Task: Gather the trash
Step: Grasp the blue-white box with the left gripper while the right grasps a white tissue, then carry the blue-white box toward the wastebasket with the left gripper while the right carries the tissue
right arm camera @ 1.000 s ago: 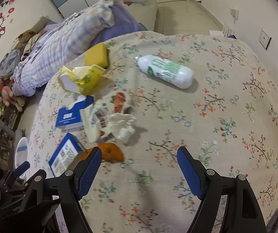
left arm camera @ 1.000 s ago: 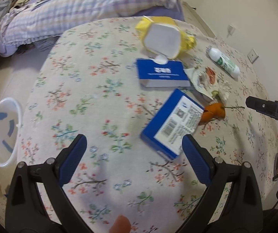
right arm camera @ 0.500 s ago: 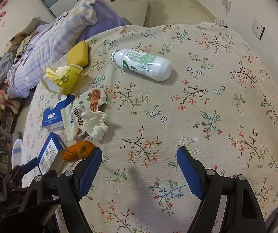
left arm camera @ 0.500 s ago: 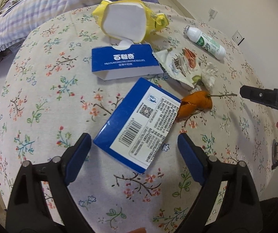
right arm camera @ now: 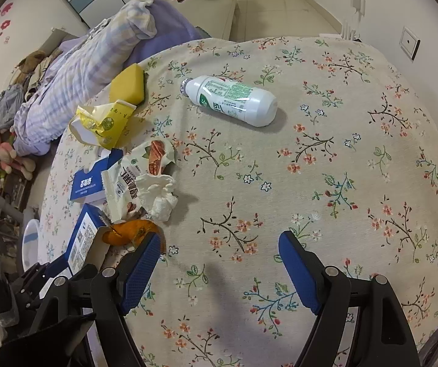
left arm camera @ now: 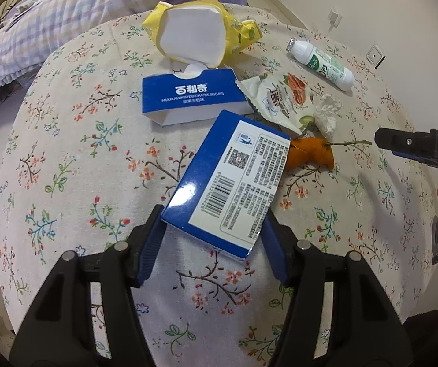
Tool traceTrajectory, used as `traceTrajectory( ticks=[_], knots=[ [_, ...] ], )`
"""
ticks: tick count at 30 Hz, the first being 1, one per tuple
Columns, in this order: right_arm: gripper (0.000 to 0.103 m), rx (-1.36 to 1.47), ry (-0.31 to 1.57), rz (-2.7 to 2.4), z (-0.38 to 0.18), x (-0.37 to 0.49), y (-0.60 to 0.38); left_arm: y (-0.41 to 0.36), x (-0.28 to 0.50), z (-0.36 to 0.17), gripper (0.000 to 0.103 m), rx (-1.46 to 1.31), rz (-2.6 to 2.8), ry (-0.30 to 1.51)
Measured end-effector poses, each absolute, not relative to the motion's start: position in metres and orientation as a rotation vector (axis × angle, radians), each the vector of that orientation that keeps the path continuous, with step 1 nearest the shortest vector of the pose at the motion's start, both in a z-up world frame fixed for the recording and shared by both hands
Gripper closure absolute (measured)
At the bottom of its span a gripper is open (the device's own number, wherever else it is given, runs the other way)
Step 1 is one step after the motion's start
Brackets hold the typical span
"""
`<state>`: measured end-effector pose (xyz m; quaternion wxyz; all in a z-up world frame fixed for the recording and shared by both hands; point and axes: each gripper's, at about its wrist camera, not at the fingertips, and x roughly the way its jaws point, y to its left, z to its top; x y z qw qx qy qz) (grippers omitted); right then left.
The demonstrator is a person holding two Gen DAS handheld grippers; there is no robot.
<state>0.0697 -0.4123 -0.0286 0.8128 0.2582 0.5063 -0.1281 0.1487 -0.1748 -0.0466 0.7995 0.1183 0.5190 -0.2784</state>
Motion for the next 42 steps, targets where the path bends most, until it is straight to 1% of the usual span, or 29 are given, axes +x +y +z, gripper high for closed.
traceTrajectory(
  ticks=[11, 15, 19, 21, 29, 31, 34, 36, 42],
  knots=[
    [0.023, 0.588, 1.043, -0.211, -0.031, 0.085, -0.404, -0.155, 0.149, -0.028, 0.043, 0.197, -0.553, 1.080],
    [0.031, 0.607, 1.032, -0.174, -0.033, 0.097, -0.398, -0.145, 0.151, -0.026, 0.043, 0.172, -0.546, 1.087],
    [0.046, 0.632, 1.025, -0.137, -0.040, 0.109, -0.392, -0.137, 0.154, -0.026, 0.043, 0.158, -0.522, 1.087],
    [0.051, 0.641, 1.023, -0.129, -0.044, 0.115, -0.391, -0.133, 0.155, -0.025, 0.043, 0.150, -0.512, 1.085],
    [0.062, 0.657, 1.017, -0.122, -0.057, 0.133, -0.386, -0.111, 0.163, -0.026, 0.043, 0.105, -0.464, 1.097],
    [0.068, 0.658, 1.027, -0.126, -0.062, 0.136, -0.385, -0.108, 0.165, -0.026, 0.043, 0.104, -0.458, 1.097],
    [0.075, 0.648, 1.030, -0.132, -0.063, 0.136, -0.384, -0.101, 0.167, -0.027, 0.043, 0.097, -0.444, 1.099],
    [0.078, 0.645, 1.029, -0.130, -0.060, 0.135, -0.385, -0.097, 0.168, -0.026, 0.043, 0.087, -0.439, 1.099],
    [0.079, 0.604, 1.011, -0.141, -0.043, 0.129, -0.381, -0.085, 0.170, -0.020, 0.043, 0.049, -0.425, 1.089]
  ],
)
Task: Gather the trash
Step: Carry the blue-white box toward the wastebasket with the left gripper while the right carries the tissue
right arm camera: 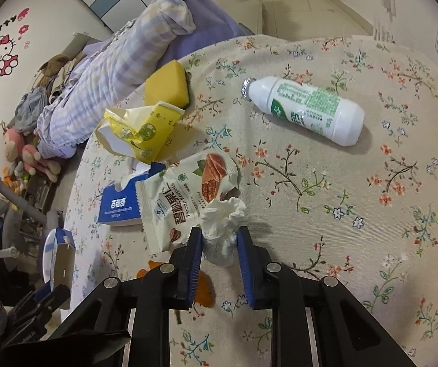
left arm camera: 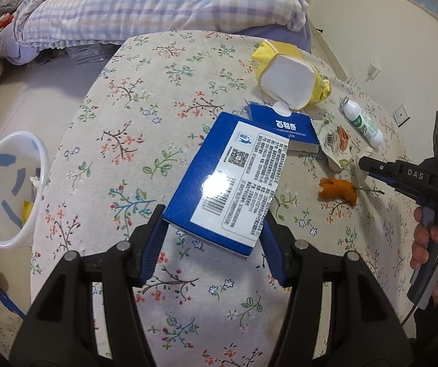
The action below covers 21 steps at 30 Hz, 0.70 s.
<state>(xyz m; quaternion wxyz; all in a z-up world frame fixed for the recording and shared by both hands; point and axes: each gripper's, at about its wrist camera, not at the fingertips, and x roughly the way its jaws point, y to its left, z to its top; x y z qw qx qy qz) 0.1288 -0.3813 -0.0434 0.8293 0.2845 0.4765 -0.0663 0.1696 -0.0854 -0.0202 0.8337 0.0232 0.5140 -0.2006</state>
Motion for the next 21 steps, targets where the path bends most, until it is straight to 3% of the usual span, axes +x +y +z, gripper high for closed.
traceTrajectory(
  ticks=[21],
  knots=[
    [0.079, 0.483, 0.892, -0.056, 0.044, 0.090, -0.325, -0.031, 0.157, 0.003, 0.043, -0.017, -0.369, 1.046]
  ],
)
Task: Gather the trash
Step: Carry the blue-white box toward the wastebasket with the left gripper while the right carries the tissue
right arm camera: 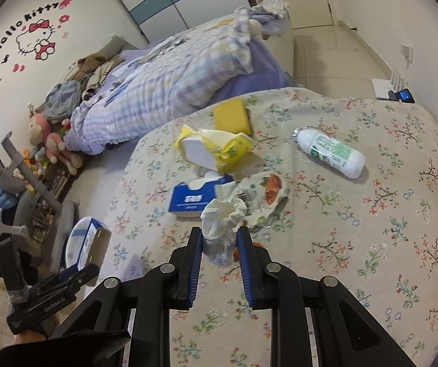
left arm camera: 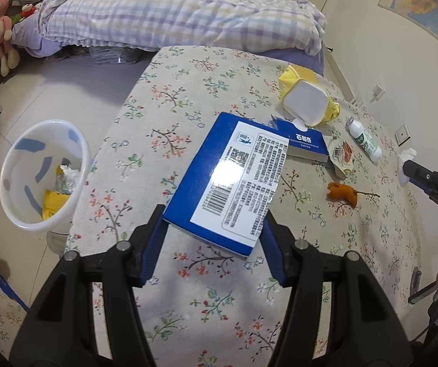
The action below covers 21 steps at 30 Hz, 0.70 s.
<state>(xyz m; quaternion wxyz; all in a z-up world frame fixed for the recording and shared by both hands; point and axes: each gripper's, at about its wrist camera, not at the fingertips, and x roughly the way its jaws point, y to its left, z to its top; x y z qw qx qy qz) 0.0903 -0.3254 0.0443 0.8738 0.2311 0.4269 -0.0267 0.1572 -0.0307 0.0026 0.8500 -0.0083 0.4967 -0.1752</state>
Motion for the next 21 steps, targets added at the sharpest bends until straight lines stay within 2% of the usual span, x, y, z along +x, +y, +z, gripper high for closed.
traceTrajectory(
  ticks=[8, 21],
  knots=[
    [0.079, 0.434, 0.907, 0.034, 0.048, 0.107, -0.273, 0.012, 0.163, 0.003, 0.043, -0.043, -0.298, 1.045],
    [0.079, 0.340, 0.996, 0.172, 0.021, 0.160, -0.181, 0.104, 0.191, -0.018, 0.043, -0.100, -0.083, 1.074]
  ],
)
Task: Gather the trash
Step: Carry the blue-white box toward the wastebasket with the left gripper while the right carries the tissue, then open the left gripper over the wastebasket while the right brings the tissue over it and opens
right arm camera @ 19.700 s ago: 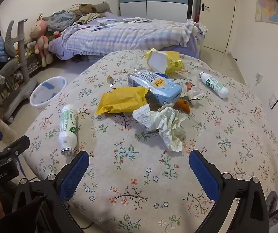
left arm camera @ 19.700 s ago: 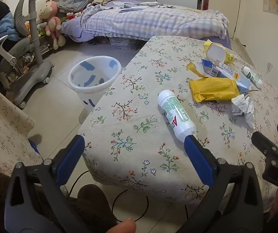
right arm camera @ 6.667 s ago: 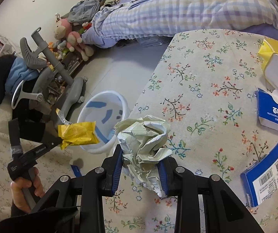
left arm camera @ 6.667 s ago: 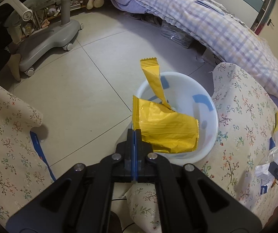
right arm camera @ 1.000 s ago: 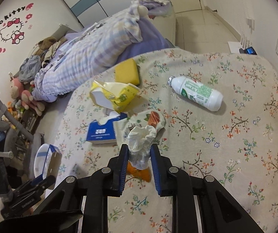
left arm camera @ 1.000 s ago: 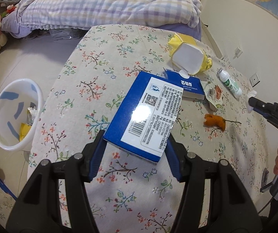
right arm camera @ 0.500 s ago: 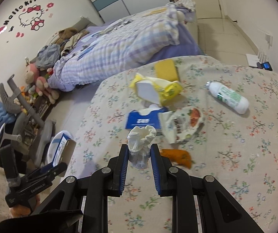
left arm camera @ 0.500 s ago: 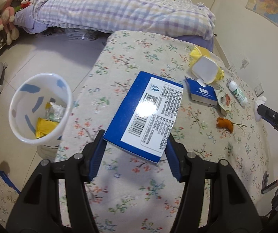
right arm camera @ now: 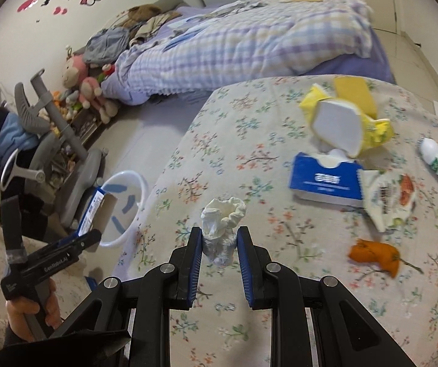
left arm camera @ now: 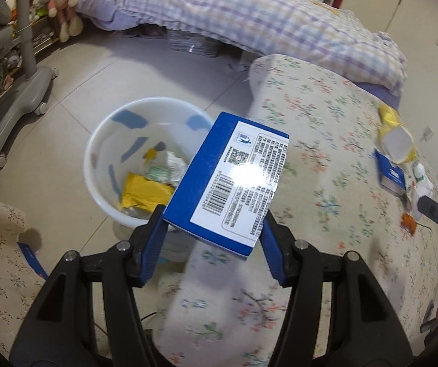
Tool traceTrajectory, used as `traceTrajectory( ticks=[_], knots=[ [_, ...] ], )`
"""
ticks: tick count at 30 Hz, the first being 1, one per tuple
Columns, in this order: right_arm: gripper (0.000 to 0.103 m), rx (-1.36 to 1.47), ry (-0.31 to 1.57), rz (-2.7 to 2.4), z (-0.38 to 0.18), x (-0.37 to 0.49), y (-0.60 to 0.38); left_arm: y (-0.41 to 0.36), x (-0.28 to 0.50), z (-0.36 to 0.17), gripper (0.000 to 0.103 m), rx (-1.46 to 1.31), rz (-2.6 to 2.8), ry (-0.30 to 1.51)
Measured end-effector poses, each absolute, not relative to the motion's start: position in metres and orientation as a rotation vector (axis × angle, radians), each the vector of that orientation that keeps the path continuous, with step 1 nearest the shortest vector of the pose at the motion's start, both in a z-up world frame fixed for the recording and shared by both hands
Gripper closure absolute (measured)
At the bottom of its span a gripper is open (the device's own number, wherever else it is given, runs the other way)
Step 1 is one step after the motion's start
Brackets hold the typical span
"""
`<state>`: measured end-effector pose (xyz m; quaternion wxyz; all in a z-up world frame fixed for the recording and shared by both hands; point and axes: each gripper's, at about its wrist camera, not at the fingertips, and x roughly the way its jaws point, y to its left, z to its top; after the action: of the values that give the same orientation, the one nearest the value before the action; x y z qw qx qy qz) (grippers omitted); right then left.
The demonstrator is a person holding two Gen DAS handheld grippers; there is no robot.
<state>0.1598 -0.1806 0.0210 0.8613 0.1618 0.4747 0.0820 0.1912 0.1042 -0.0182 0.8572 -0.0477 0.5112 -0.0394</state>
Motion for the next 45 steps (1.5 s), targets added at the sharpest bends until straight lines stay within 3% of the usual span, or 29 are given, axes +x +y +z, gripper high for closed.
traceTrajectory(
  ticks=[17, 19, 21, 27, 45],
  knots=[
    [0.079, 0.316, 1.082, 0.274, -0.023, 0.210, -0.104, 0.160, 0.227, -0.056, 0.042, -0.172, 0.042, 1.129],
    [0.079, 0.323, 1.086, 0.281, -0.026, 0.213, -0.100, 0.162, 0.226, -0.057, 0.034, -0.165, 0.050, 1.153],
    [0.079, 0.322, 1.083, 0.288, -0.026, 0.214, -0.096, 0.165, 0.221, -0.051, 0.019, -0.154, 0.060, 1.133],
    [0.079, 0.302, 1.073, 0.330, -0.028, 0.222, -0.077, 0.181, 0.206, -0.042, 0.011, -0.081, 0.156, 1.081],
    [0.076, 0.285, 1.062, 0.481, -0.056, 0.246, 0.026, 0.227, 0.191, -0.048, 0.010, -0.099, 0.262, 1.140]
  ],
)
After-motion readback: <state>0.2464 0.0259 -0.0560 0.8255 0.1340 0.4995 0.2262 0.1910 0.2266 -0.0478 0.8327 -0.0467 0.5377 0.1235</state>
